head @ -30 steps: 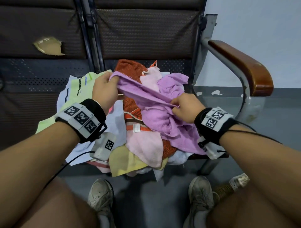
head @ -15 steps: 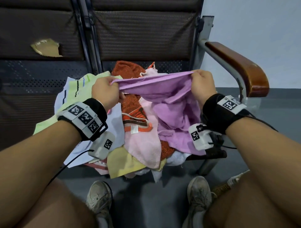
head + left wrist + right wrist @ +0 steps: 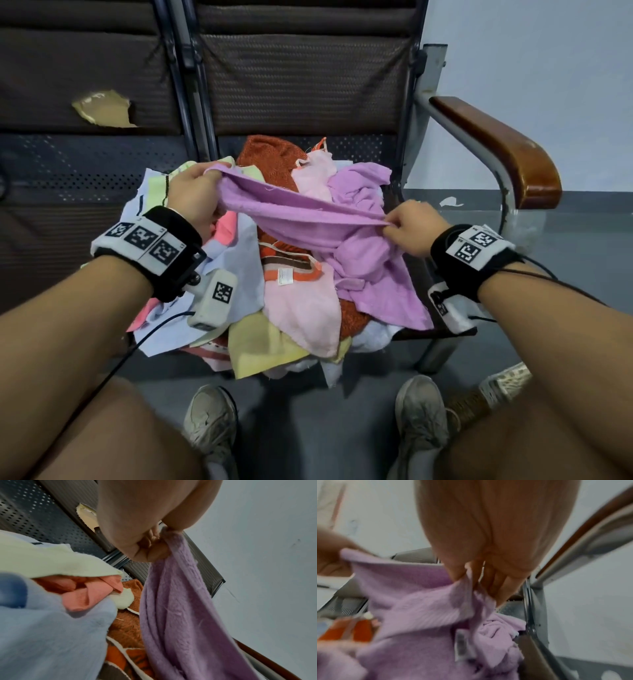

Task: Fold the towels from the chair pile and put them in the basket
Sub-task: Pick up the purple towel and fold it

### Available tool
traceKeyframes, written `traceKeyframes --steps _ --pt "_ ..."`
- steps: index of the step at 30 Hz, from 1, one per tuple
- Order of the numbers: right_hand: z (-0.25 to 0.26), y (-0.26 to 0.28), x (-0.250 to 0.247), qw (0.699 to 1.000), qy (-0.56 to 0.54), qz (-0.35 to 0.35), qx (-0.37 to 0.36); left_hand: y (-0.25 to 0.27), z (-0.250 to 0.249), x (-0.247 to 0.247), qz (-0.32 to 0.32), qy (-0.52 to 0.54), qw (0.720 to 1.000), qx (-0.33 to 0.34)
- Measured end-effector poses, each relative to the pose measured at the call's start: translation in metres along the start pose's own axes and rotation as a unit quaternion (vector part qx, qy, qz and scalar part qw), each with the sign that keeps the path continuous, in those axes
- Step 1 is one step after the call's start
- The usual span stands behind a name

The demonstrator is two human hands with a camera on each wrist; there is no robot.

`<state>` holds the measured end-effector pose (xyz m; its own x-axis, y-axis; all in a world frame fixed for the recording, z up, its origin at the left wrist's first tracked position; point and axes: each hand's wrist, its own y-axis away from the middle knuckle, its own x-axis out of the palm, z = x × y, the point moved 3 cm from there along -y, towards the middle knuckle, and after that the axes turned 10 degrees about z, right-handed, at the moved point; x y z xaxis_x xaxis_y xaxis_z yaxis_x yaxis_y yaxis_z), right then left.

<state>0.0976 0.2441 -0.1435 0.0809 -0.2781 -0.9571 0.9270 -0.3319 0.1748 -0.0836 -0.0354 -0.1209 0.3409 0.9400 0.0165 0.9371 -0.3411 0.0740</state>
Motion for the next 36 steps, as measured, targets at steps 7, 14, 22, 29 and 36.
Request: traceKeyframes --steps 7,14,22,29,36 --pt "-0.024 0.001 -0.025 0.93 -0.311 -0.187 0.057 0.008 0.006 0.002 0.159 0.052 0.986 -0.029" --pt "-0.02 0.017 -0.037 0.983 -0.138 -0.119 -0.03 0.018 -0.002 -0.007 0.124 -0.352 0.923 0.098" --pt "-0.011 0.044 -0.113 0.992 -0.049 -0.091 -0.075 0.035 -0.055 -0.01 0.062 -0.489 0.843 0.214" --pt "0.006 0.077 -0.185 0.988 -0.105 -0.052 -0.101 0.035 -0.129 -0.023 0.093 -0.196 0.958 0.189" --pt "0.005 0.096 -0.218 0.975 -0.189 -0.094 -0.07 0.045 -0.18 -0.027 0.203 -0.119 0.96 0.151"
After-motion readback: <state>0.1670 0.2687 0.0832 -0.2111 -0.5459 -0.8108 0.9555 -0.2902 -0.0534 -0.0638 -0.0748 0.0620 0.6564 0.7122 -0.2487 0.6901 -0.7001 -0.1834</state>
